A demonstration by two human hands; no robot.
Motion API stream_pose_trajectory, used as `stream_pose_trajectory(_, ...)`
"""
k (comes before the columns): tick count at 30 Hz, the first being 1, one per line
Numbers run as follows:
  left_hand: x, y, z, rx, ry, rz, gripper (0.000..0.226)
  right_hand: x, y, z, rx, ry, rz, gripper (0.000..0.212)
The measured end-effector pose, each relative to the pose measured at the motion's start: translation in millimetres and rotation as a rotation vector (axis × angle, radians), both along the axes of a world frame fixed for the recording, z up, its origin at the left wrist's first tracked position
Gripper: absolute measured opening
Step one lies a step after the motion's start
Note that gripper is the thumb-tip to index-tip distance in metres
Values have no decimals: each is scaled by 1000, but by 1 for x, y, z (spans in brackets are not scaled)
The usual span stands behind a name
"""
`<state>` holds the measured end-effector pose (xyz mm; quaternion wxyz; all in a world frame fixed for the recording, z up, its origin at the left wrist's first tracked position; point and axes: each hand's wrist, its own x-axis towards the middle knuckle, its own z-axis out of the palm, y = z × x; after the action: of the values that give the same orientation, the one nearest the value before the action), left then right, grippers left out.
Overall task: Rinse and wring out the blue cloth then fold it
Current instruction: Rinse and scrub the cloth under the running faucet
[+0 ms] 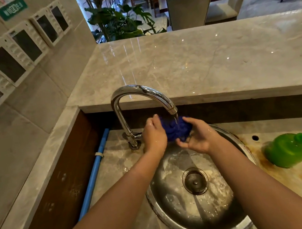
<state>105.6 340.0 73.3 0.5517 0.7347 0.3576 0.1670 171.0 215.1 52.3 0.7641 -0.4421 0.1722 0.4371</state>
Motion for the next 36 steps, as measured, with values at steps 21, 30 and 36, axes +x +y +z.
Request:
stream_pose_trajectory(21,7,-16,3,-724,238,-295,56,-9,27,2,-877,-1146,79,38)
stream_pose_trajectory(30,9,10,1,-875,164,-416,78,19,10,8,-234,-275,207,45)
stream_pose_trajectory(36,11,26,-6,-928,100,-146,39,26,-18,10,-133,-316,225,51)
